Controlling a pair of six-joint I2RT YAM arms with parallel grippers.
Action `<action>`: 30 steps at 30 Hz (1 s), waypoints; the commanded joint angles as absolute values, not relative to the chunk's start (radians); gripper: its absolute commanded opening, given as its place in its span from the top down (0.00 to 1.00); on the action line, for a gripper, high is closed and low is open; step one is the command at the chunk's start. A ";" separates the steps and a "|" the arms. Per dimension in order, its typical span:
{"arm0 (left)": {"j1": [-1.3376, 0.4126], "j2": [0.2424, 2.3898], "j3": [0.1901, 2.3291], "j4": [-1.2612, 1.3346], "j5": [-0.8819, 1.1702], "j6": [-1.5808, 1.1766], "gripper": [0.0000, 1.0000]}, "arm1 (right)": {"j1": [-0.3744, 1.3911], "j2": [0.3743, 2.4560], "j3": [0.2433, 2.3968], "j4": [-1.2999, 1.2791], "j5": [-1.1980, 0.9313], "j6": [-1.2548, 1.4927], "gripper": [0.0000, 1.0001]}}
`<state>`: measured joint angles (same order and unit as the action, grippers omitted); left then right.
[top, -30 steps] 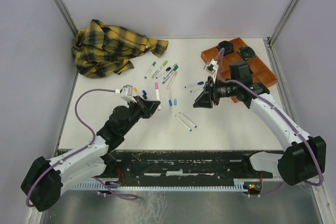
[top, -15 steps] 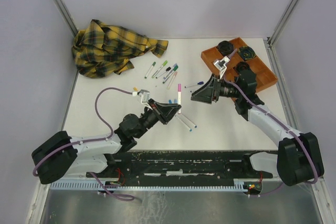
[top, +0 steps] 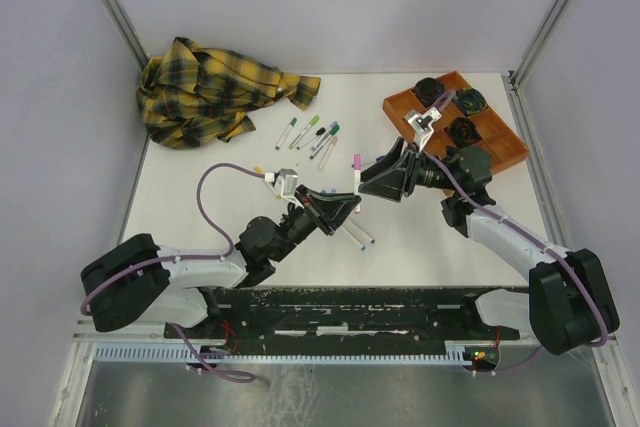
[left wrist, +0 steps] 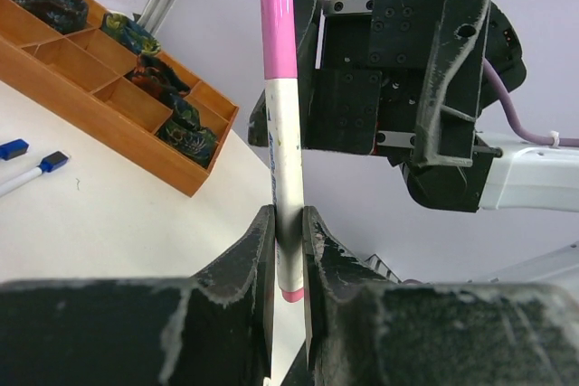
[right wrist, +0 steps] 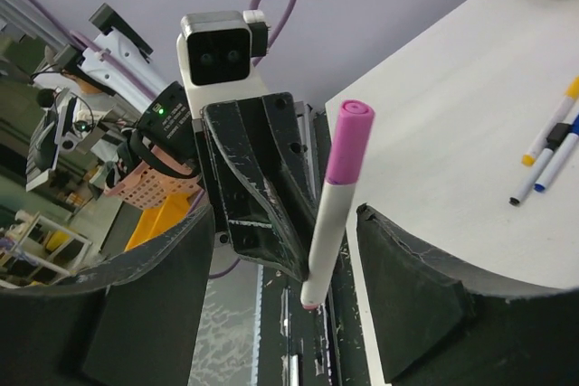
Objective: Open the pen caps
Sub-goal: Pick up the pen from the center of the board.
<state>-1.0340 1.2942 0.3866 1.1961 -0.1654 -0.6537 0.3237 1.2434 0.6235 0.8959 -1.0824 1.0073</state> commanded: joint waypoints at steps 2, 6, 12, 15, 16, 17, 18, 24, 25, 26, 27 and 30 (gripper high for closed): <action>-1.049 1.315 0.437 1.287 -0.187 -0.591 0.97 | 0.375 1.257 0.630 0.966 -1.086 0.971 0.29; -1.056 1.327 0.445 1.287 -0.186 -0.590 0.97 | 0.389 1.261 0.652 0.892 -1.101 0.925 0.34; -1.057 1.332 0.433 1.277 -0.197 -0.594 0.97 | 0.390 1.260 0.672 0.847 -1.117 0.913 0.55; -1.058 1.330 0.426 1.275 -0.198 -0.598 0.97 | 0.389 1.256 0.673 0.847 -1.118 0.913 0.75; -1.057 1.330 0.424 1.273 -0.198 -0.599 0.97 | 0.388 1.254 0.673 0.847 -1.116 0.912 0.82; -1.058 1.329 0.422 1.271 -0.198 -0.600 0.97 | 0.389 1.252 0.671 0.847 -1.115 0.910 0.88; -1.058 1.328 0.420 1.270 -0.197 -0.602 0.97 | 0.389 1.251 0.670 0.847 -1.115 0.910 0.92; -1.057 1.319 0.428 1.191 -0.184 -0.635 0.60 | 0.390 1.242 0.674 0.847 -1.123 0.907 1.00; -1.057 1.316 0.432 1.163 -0.183 -0.638 0.54 | 0.388 1.241 0.675 0.847 -1.126 0.908 1.00; -1.057 1.315 0.432 1.143 -0.179 -0.639 0.50 | 0.389 1.240 0.677 0.847 -1.127 0.908 1.00; -1.056 1.315 0.431 1.132 -0.177 -0.643 0.45 | 0.388 1.238 0.677 0.847 -1.127 0.908 1.00; -1.056 1.325 0.421 1.126 -0.162 -0.652 0.38 | 0.388 1.239 0.678 0.845 -1.128 0.910 1.00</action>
<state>-1.0599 1.3273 0.4103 1.1603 -0.1715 -0.6571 0.3843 1.2617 0.6289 0.8066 -1.1160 0.9104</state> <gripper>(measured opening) 0.595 0.100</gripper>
